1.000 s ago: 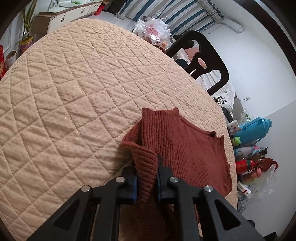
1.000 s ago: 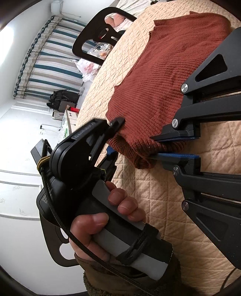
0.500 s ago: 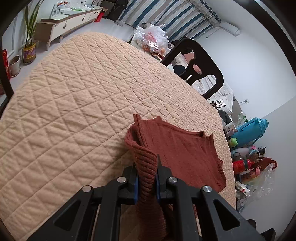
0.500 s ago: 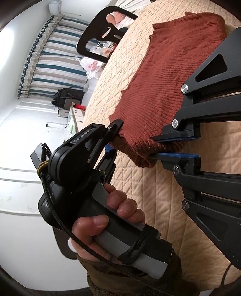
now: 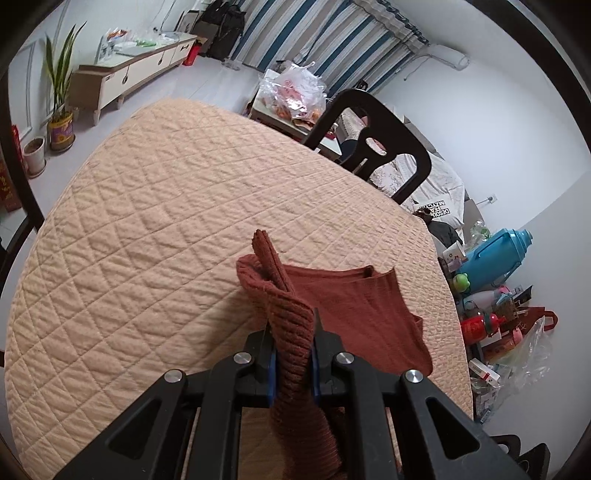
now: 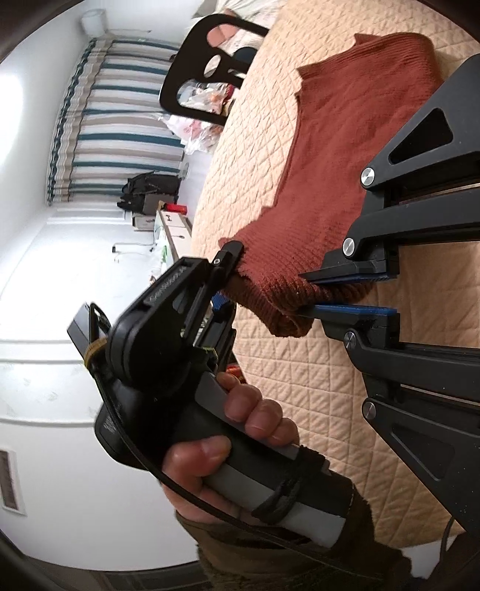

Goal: Fold small clothes
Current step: 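Lift the gripped edge with both grippers and fold it over the sweater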

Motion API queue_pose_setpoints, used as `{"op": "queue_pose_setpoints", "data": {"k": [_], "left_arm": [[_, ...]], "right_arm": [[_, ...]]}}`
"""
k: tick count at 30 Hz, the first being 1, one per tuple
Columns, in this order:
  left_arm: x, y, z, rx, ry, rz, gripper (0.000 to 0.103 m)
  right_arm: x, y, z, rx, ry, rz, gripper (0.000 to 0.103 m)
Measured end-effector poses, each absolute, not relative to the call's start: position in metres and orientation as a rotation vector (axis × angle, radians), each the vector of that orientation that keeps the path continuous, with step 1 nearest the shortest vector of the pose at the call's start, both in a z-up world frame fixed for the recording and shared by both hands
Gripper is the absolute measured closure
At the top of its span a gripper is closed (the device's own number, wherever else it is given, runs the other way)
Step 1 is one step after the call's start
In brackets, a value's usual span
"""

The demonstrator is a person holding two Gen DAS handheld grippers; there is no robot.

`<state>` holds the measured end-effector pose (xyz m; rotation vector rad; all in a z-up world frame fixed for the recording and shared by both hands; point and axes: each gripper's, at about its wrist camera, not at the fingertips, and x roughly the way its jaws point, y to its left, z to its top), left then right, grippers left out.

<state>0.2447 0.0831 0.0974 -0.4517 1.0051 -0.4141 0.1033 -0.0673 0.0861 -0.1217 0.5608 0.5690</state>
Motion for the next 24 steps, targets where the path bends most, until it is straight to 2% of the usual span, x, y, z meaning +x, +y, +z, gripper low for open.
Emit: {"op": "queue_pose_setpoints", "data": {"k": [24], "left_arm": [[0.259,-0.054,0.129,-0.333,0.992,-0.531,0.088]], "right_arm": [[0.091,-0.164,0.101,0.037,0.546,0.445,0.094]]}}
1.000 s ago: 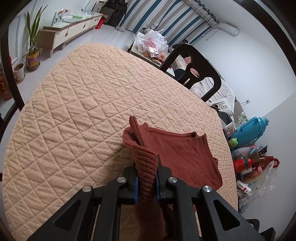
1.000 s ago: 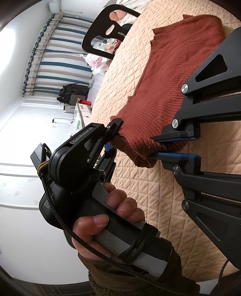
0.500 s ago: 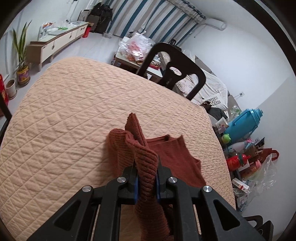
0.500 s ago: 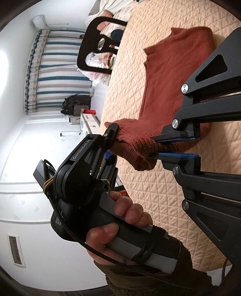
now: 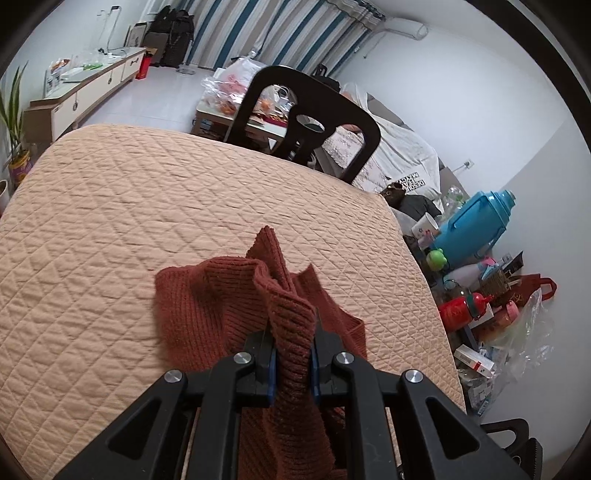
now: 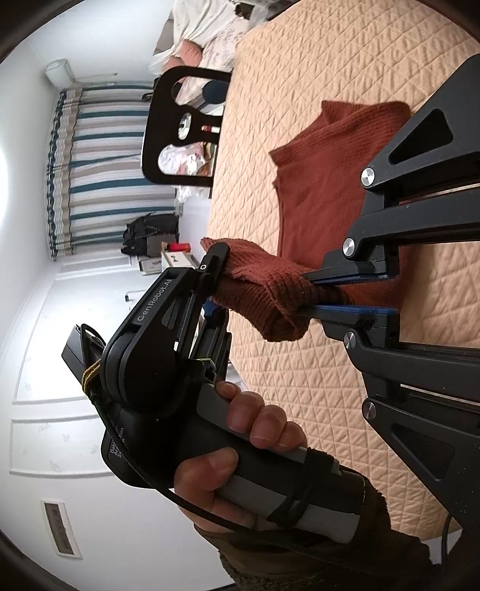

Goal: Fold small clothes
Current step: 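Lift the gripped edge with both grippers and fold it over the sweater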

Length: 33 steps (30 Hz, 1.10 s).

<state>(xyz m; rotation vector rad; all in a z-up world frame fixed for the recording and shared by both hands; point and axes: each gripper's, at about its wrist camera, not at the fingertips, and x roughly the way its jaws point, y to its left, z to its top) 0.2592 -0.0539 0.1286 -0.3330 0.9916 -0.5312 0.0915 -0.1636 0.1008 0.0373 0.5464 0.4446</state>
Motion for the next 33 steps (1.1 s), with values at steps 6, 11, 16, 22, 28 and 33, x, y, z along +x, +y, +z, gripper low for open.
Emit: {"op": "queue_pose_setpoints", "data": {"k": [6,11,16,22,28,33], "left_arm": [[0.264,-0.085,0.126,-0.312,1.009,-0.554,0.088],[0.269,-0.110,0.120,-0.295,1.029,-0.573,0.088],[0.274,-0.132,0.110,-0.274,1.049,-0.578,0.088],[0.279,-0.154,0.095,-0.260,1.089,-0.578,0.088],[0.283,-0.168,0.083,-0.246,1.110,-0.571,0.088],[0.285,-0.173,0.074,-0.243,1.135,-0.572,0.088]], "right_arm": [[0.092,-0.193,0.100,0.074,0.549,0.420,0.094],[0.092,-0.210,0.098,0.091,0.563,0.394,0.094],[0.092,-0.228,0.091,0.106,0.587,0.365,0.094],[0.095,-0.249,0.078,0.159,0.638,0.344,0.094],[0.099,-0.262,0.070,0.187,0.670,0.335,0.094],[0.098,-0.268,0.064,0.221,0.704,0.328,0.094]]}}
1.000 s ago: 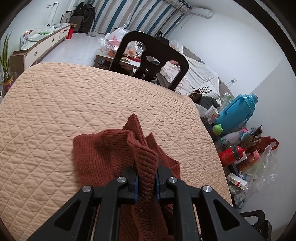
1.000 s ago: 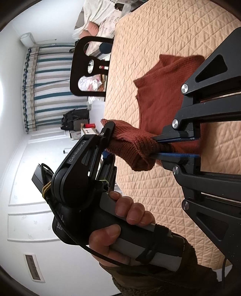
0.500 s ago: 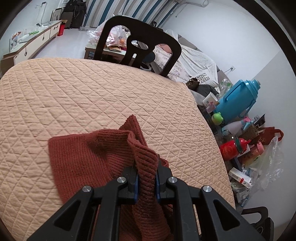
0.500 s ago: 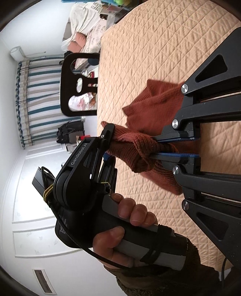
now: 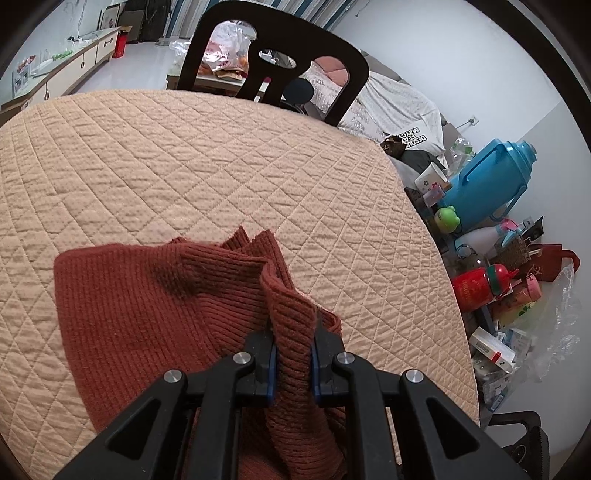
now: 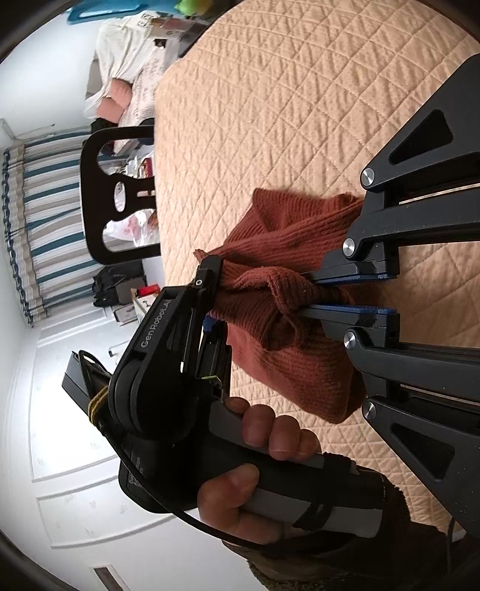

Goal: Fold small clothes
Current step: 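Lift the gripped edge with both grippers and fold it over the sweater, then lay the folded edge down and open both grippers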

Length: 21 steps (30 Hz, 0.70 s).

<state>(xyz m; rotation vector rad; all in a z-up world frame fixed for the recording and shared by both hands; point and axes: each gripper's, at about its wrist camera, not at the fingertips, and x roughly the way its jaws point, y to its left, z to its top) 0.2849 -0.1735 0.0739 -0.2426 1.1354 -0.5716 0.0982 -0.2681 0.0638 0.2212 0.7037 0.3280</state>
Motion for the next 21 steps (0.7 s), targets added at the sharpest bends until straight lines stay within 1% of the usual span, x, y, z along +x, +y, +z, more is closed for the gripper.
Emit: {"op": "queue_pose_setpoints", "data": {"k": [5,8,10,11,12,13,18,21], "left_arm": [[0.286,-0.176,0.069,-0.249,1.146,-0.576,0.088],[0.286,-0.178,0.070,-0.244,1.140,-0.591,0.081],[0.285,-0.178,0.073,-0.242,1.127,-0.609,0.068],[0.285,-0.178,0.075,-0.242,1.120,-0.617,0.064],[0.284,-0.177,0.077,-0.243,1.111,-0.623,0.058],[0.283,-0.176,0.079,-0.243,1.101,-0.629,0.055],[0.275,-0.165,0.089,-0.227,1.070,-0.635,0.049],[0.270,-0.152,0.091,-0.221,1.065,-0.613,0.048]], "right_arm": [[0.100,-0.268,0.062,0.230,0.724,0.318,0.094],[0.100,-0.269,0.062,0.230,0.725,0.308,0.094],[0.099,-0.270,0.061,0.235,0.726,0.299,0.094],[0.099,-0.271,0.061,0.242,0.727,0.292,0.094],[0.100,-0.272,0.061,0.247,0.729,0.288,0.093],[0.100,-0.273,0.060,0.252,0.733,0.286,0.094],[0.101,-0.274,0.058,0.263,0.744,0.277,0.093],[0.100,-0.277,0.057,0.277,0.756,0.262,0.090]]}}
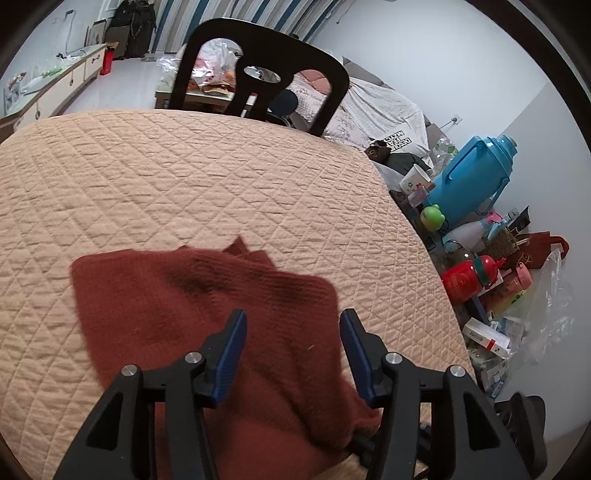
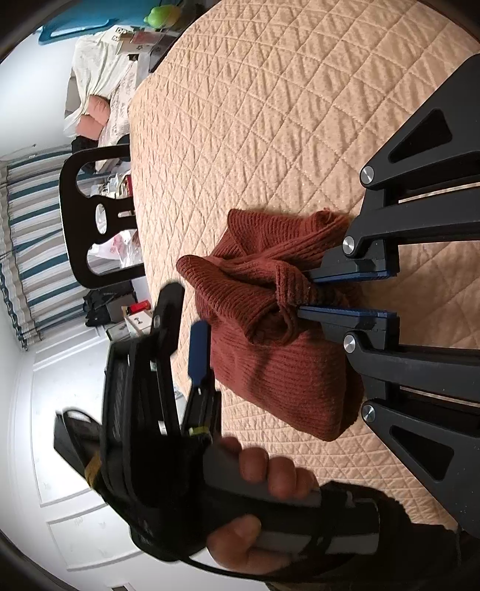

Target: Fold small clothes

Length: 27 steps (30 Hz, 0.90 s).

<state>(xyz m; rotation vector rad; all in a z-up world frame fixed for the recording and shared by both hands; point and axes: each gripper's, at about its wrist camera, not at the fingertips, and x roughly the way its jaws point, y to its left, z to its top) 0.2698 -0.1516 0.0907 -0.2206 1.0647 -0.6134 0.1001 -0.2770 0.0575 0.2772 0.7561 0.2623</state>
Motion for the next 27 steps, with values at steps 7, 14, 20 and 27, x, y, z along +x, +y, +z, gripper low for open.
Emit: {"op": "queue_pose_setpoints", "data": {"k": [7,14,20,27], "left_arm": [[0.251,-0.122,0.093,-0.201,1.031,-0.561,0.042],[0.231,-0.105,0.095,-0.188,1.004,-0.550,0.040],[0.211,-0.092,0.092,-0.148,0.971,-0.513,0.036],[0.193,-0.086,0.082,-0.109,0.968,-0.492,0.036]], "right_arm": [[0.094,-0.286,0.060,0.274,0.754,0.195,0.083],[0.086,-0.285,0.072,0.221,0.698,0.158,0.083],[0.088,-0.271,0.085,0.171,0.653,0.201,0.083],[0.111,-0.248,0.094,0.106,0.638,0.330,0.083]]}}
